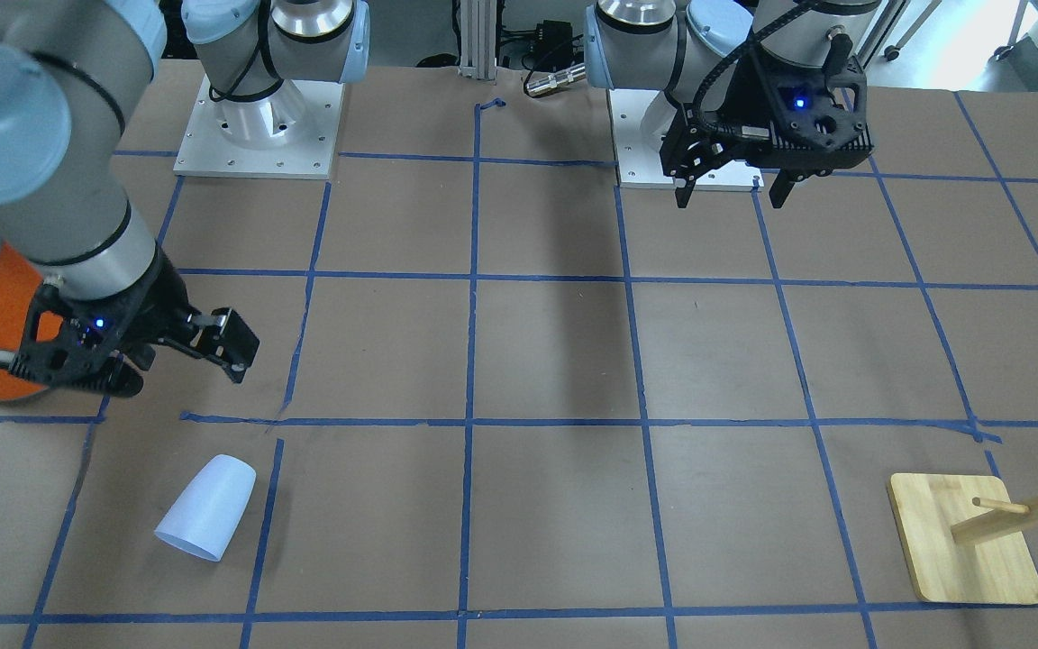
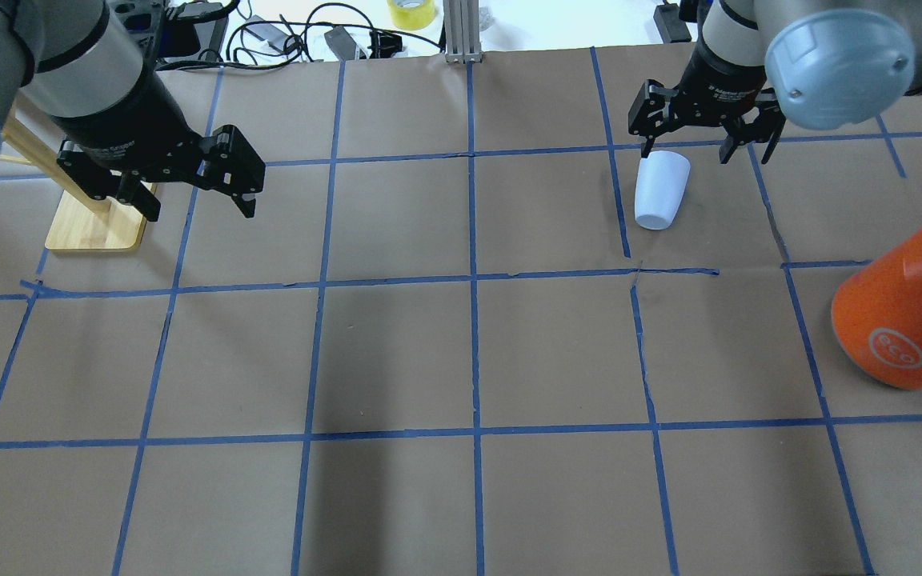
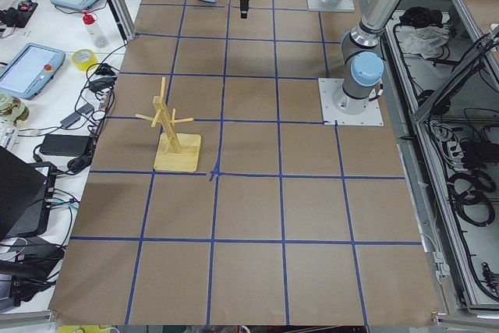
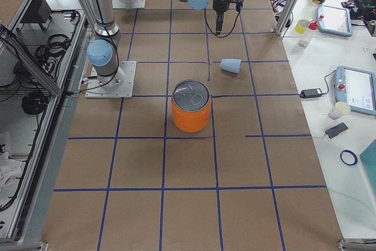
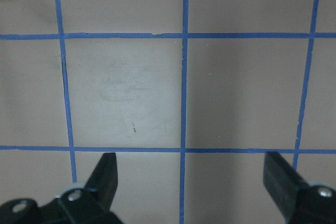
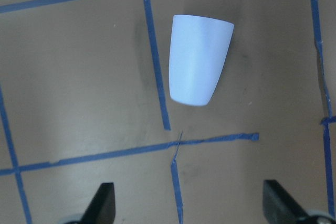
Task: Flip cup
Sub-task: 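Lower the right gripper onto the tipped cup and grasp its base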
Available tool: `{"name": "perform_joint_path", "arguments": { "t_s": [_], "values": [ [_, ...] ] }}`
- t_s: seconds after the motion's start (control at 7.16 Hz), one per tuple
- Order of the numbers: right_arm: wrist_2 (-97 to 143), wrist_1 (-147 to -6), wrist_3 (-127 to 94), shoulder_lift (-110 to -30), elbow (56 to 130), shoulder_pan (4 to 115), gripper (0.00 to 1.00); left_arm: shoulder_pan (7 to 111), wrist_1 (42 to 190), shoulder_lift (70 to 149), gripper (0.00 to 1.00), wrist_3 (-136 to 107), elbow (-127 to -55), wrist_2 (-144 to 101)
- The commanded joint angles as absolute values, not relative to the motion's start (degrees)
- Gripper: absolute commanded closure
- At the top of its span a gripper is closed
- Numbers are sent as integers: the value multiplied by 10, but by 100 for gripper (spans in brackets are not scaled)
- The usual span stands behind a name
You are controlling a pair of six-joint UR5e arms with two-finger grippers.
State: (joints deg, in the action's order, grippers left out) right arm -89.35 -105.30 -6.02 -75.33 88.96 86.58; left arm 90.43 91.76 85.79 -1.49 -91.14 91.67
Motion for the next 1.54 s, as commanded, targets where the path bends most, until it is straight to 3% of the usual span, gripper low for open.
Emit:
{"name": "perform_joint_path", "arguments": {
  "t_s": [0.0,0.28,0.7,0.84,1.12,1.4],
  "values": [
    [-891,-1121,-63,-668,888,837,0,904,918,858,0,-15,-911,918],
    [-890,-1192,-100,-607,891,836,0,904,918,858,0,-15,-911,918],
    [-876,-1229,-107,-577,891,835,2,904,918,858,0,-15,-911,918],
    [-875,-1233,-107,-570,891,834,11,904,918,858,0,-14,-911,918],
    [-875,-1237,-117,-562,891,834,17,904,918,858,0,-15,-911,918],
    [-875,-1230,-138,-558,892,834,50,904,918,858,0,-14,-911,918]
  ]
}}
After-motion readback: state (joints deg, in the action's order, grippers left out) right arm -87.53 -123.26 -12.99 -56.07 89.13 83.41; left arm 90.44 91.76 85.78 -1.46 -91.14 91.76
